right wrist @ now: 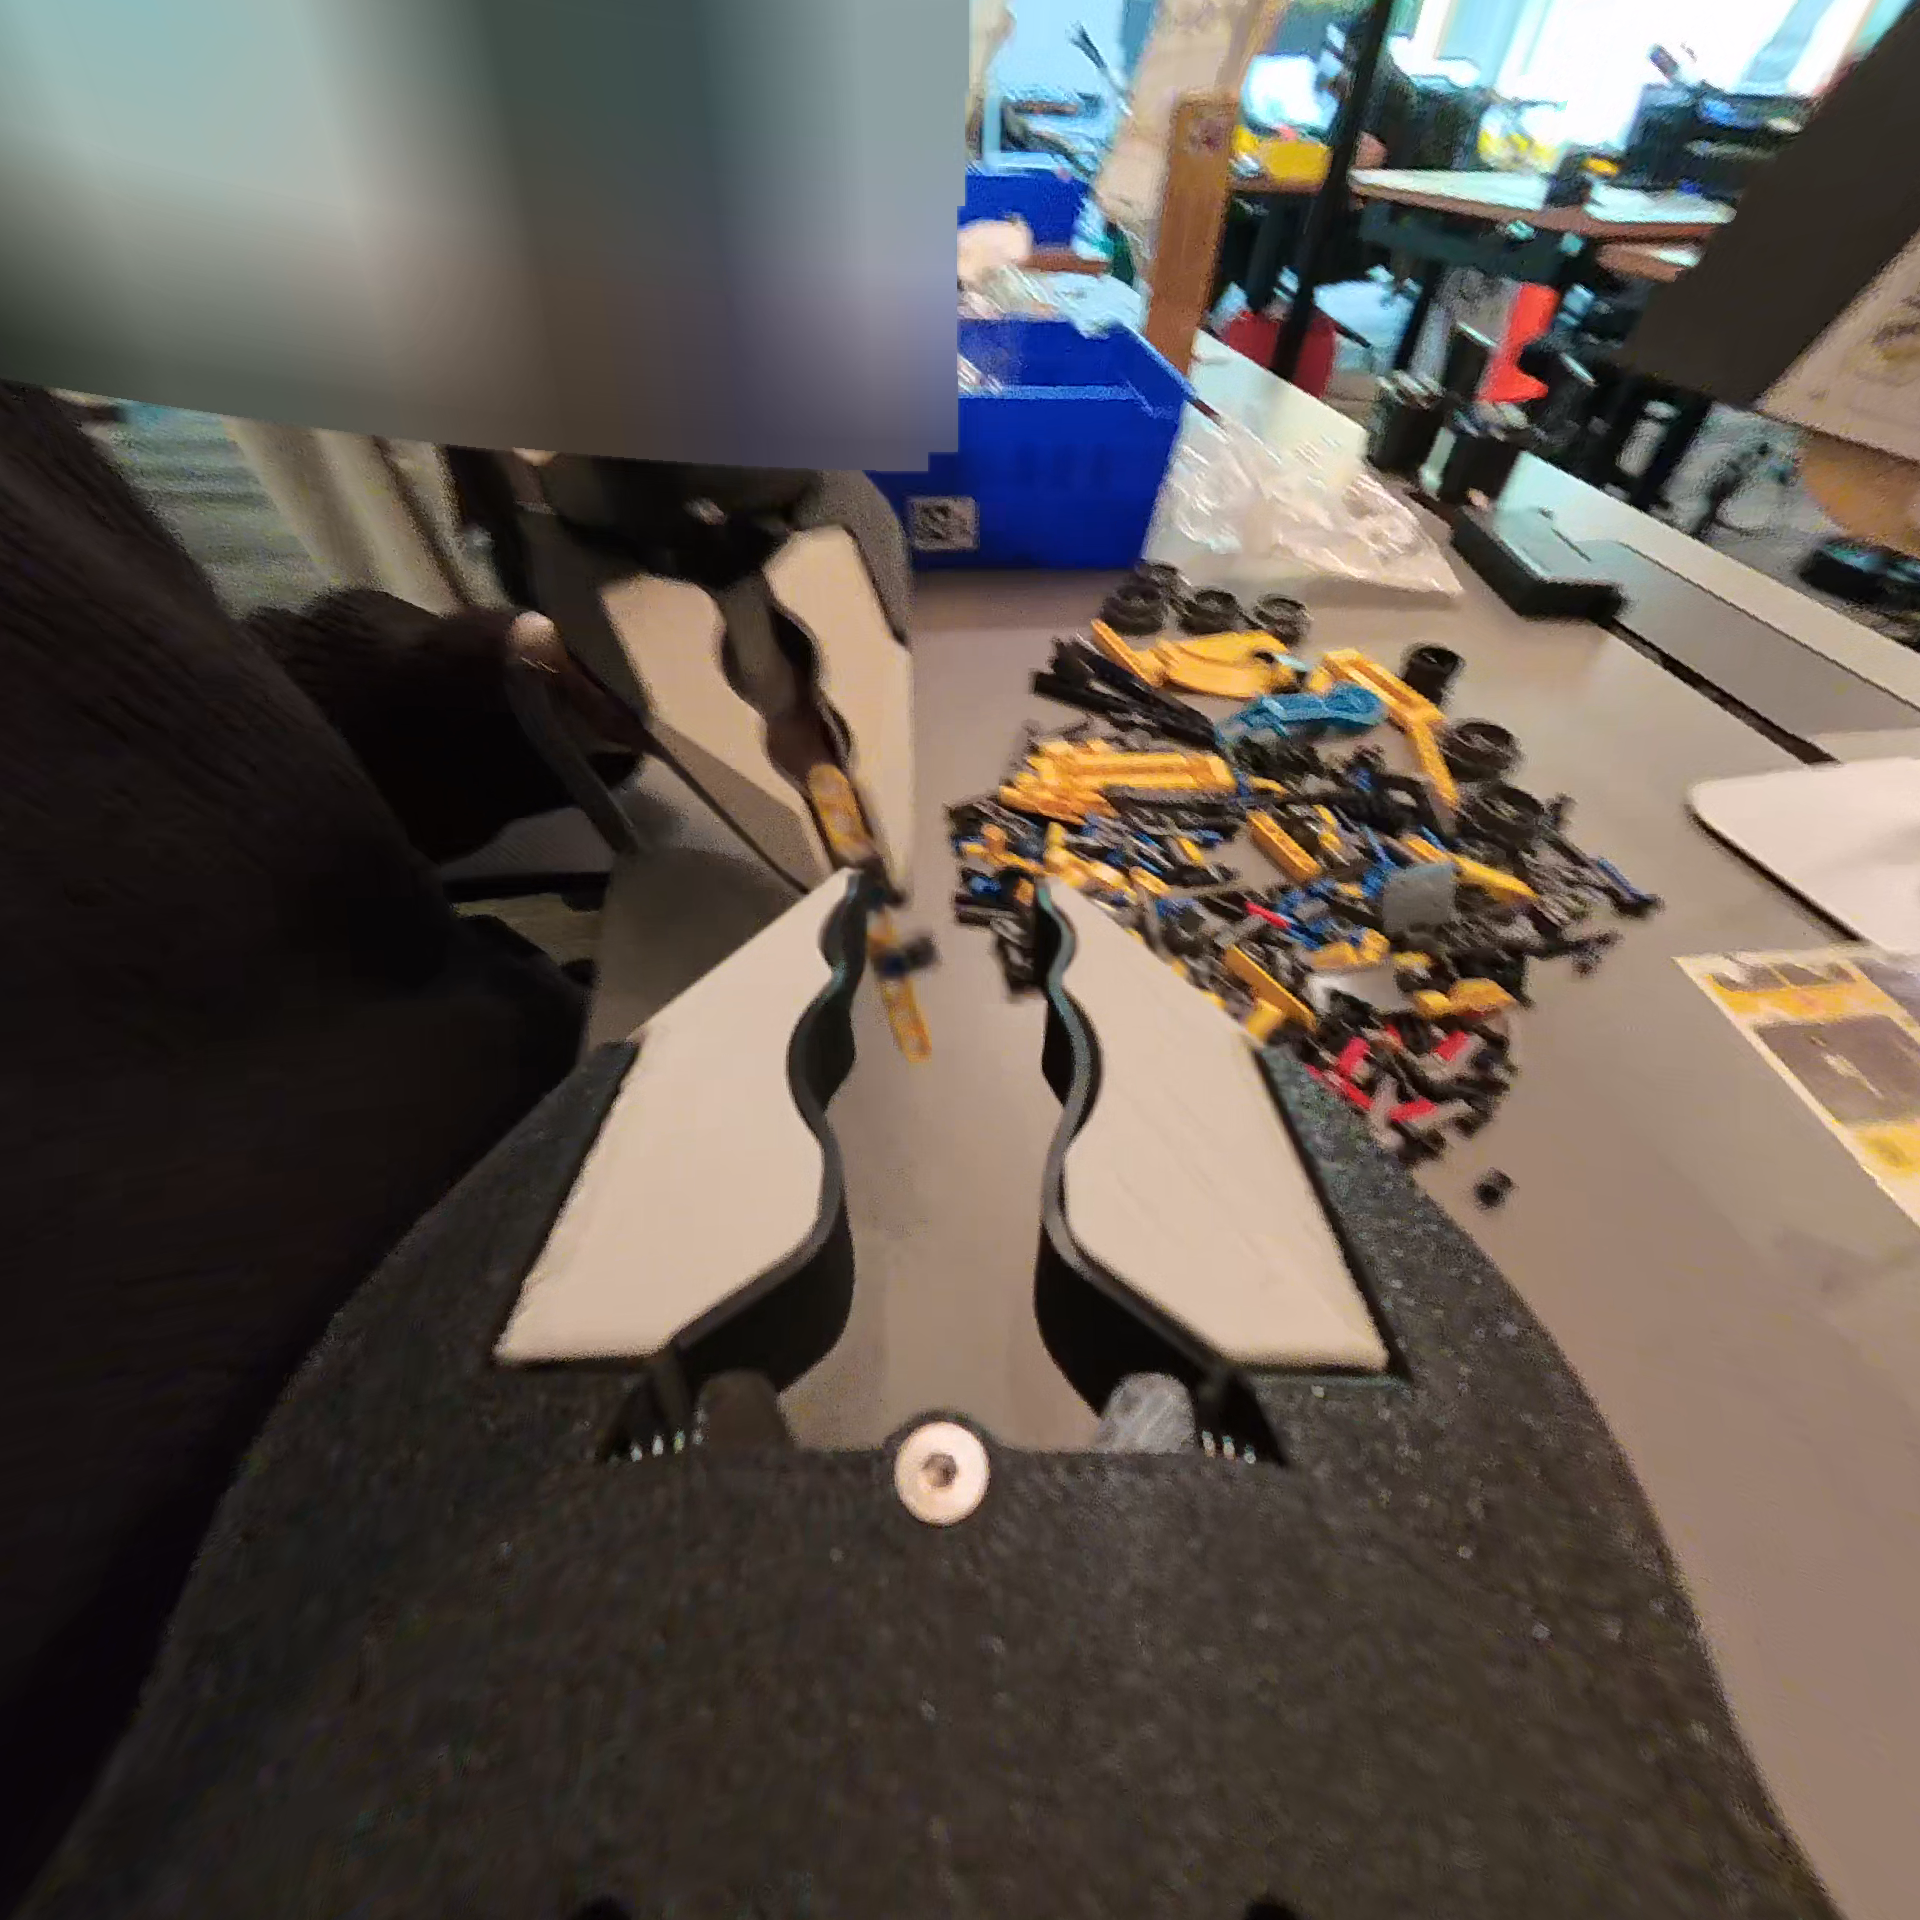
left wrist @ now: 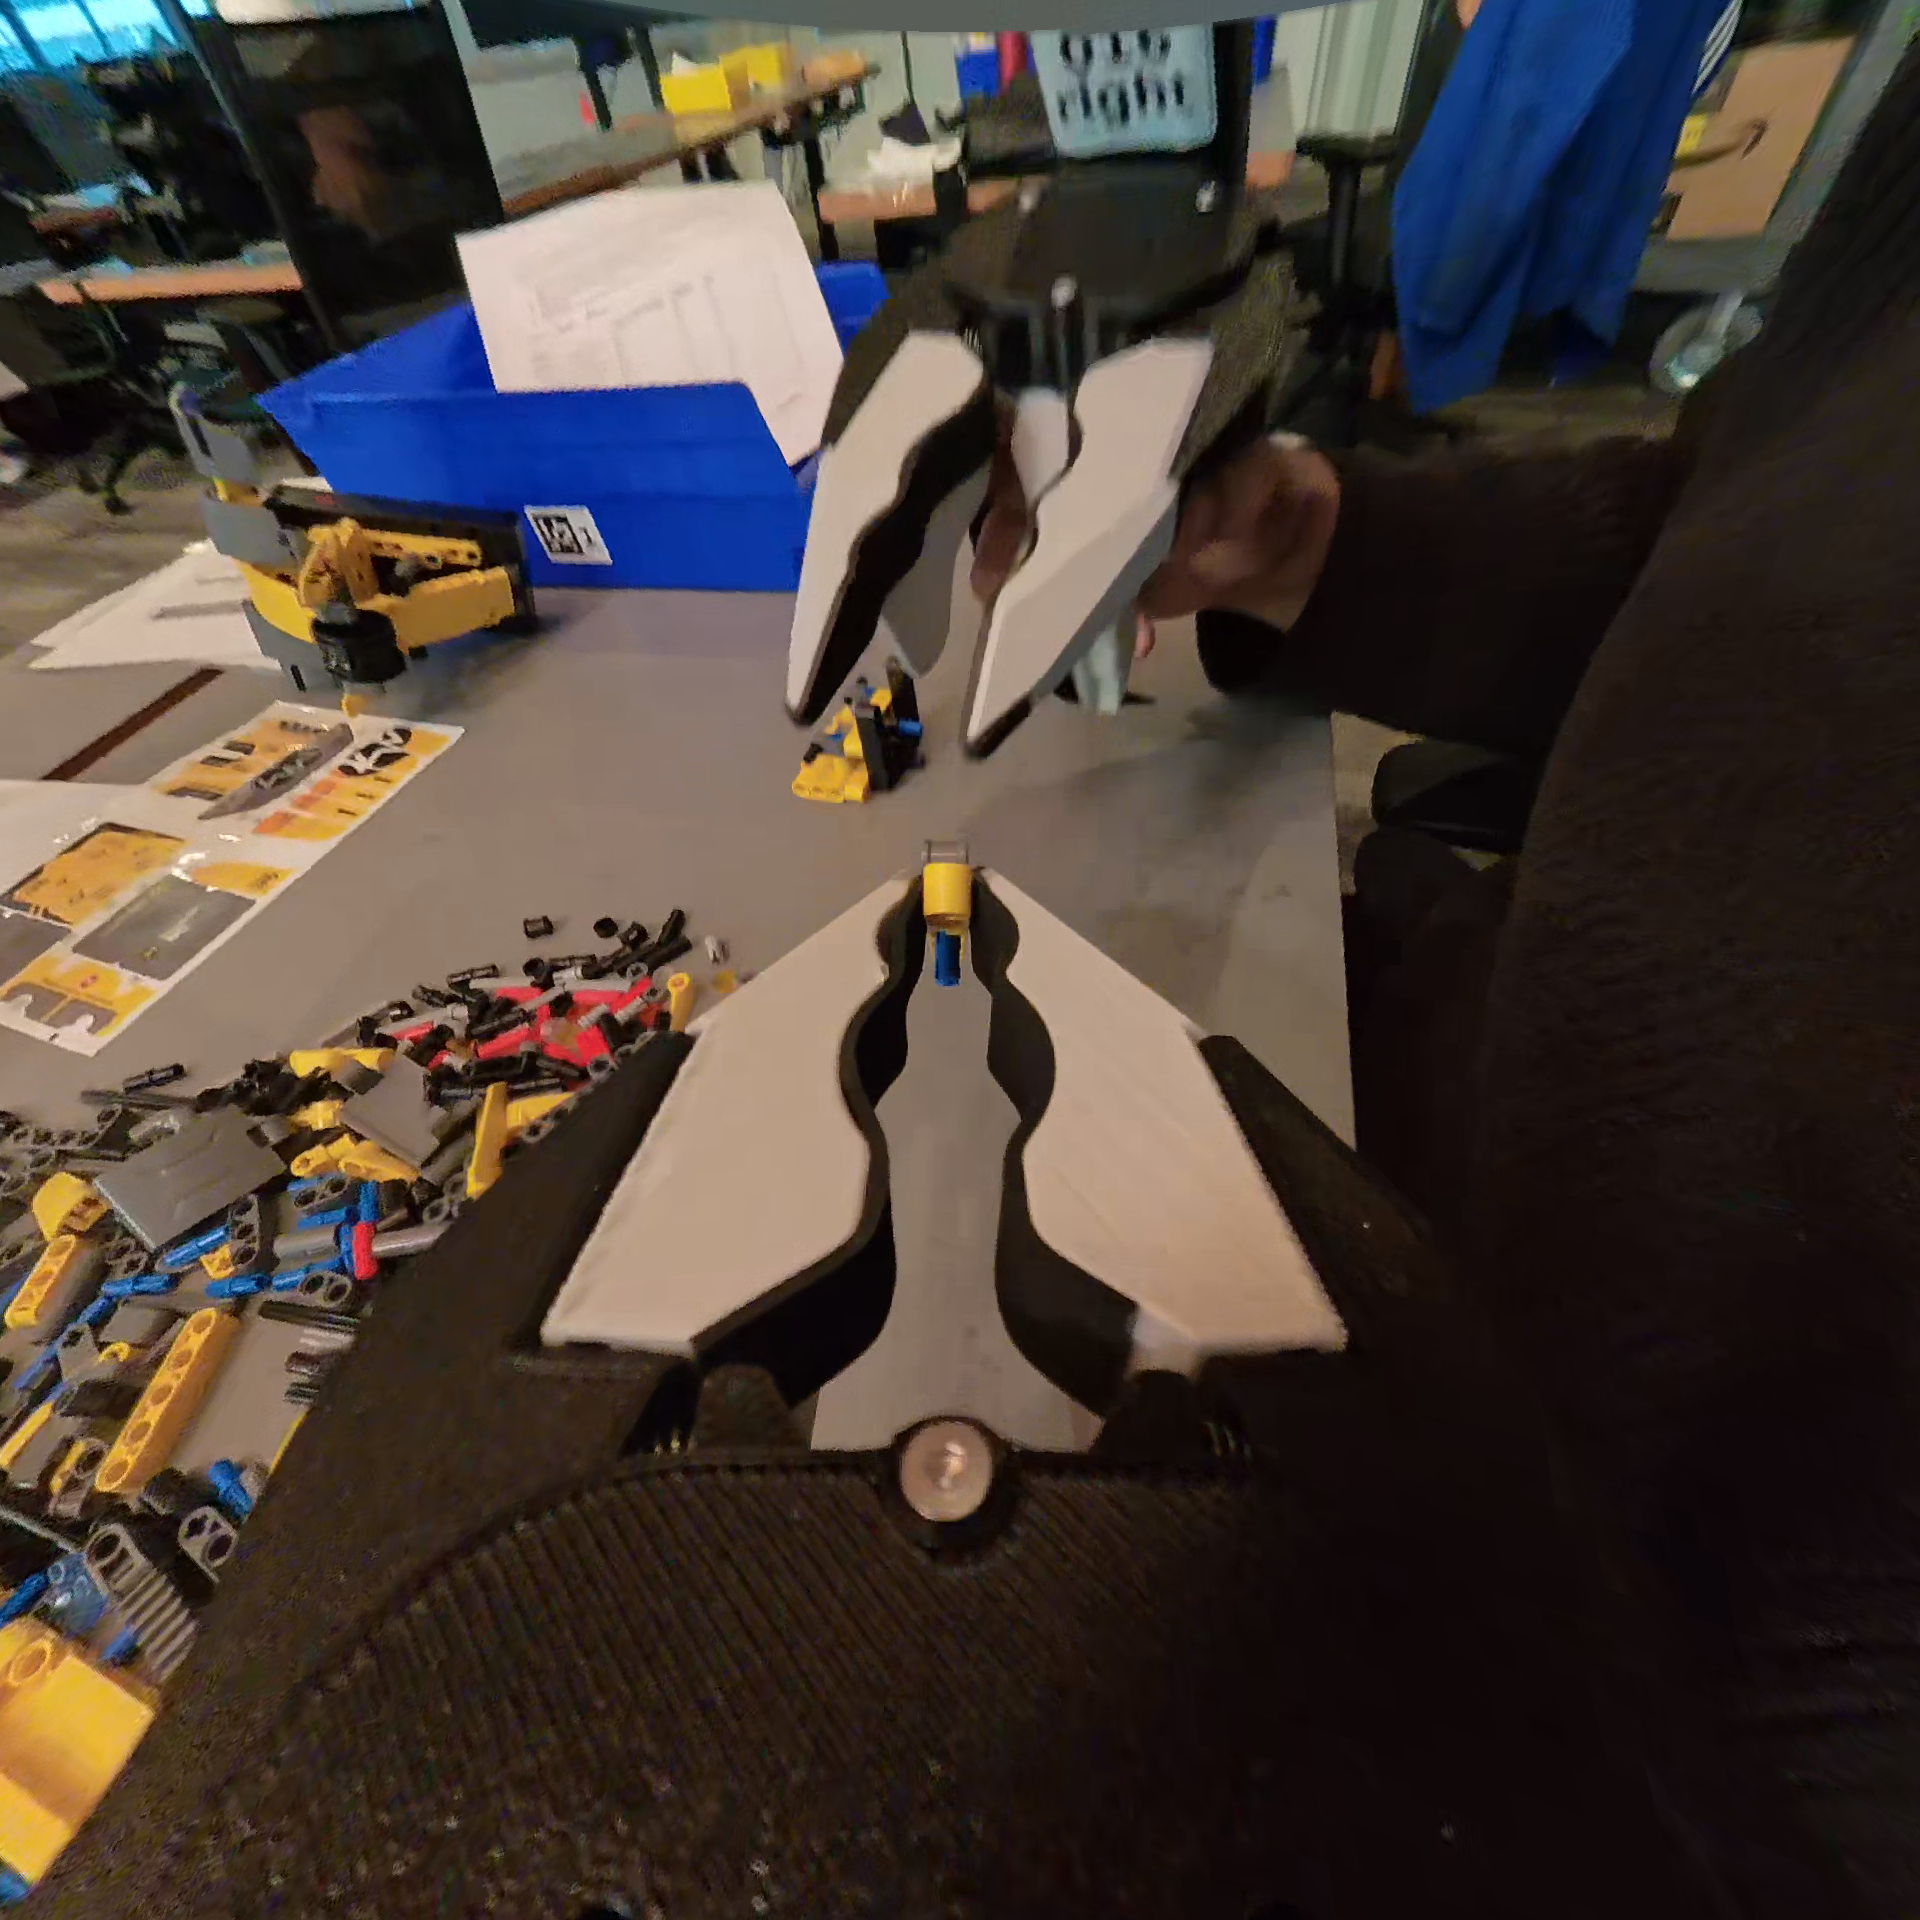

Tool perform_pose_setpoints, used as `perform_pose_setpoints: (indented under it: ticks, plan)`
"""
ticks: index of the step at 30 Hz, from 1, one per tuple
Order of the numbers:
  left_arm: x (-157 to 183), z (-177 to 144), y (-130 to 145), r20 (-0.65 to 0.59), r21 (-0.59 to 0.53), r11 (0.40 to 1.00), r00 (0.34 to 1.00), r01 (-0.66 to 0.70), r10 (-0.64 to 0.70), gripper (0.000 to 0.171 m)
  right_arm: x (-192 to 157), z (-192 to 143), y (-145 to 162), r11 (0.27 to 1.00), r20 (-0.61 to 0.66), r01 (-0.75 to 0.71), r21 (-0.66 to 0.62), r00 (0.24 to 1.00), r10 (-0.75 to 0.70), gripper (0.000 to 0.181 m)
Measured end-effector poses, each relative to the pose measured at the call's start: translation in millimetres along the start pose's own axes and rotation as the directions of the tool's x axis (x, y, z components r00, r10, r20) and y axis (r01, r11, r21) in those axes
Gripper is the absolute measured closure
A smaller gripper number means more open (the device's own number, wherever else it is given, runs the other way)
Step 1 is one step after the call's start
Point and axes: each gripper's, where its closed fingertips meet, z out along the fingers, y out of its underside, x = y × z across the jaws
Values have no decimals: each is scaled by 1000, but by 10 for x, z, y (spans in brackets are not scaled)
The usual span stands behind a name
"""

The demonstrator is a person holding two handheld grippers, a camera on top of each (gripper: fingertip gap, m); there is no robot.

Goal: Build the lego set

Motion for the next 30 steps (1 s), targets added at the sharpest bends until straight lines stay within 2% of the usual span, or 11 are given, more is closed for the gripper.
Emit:
perform_pose_setpoints:
  ticks: [3,8,16,19,23,24,26,30]
  plan:
    - [51,79,66,-18,-38,999,1000,-14,14,168,-200,10,-93,999,107,1,46,994,-6,160]
    - [81,116,35,-37,-32,999,999,-19,18,168,-231,112,147,995,110,83,-62,991,-76,168]
    - [61,100,122,-47,-70,998,999,1,-4,168,-236,177,229,997,168,-28,-70,985,40,173]
    - [96,95,90,-67,-49,999,998,13,-17,167,-257,157,201,996,199,-80,-44,976,88,174]
    - [11,101,84,-6,-34,999,1000,10,-10,149,-233,106,147,995,189,-98,-3,977,97,174]
    - [11,100,93,-5,-37,999,1000,7,-7,152,-218,96,140,996,177,-93,4,980,91,174]
    - [34,97,77,-7,-28,1000,1000,-4,3,168,-189,90,154,997,147,-72,-1,987,72,174]
    - [14,122,75,56,-36,998,997,-58,60,168,-171,81,153,998,127,-69,-1,990,68,174]
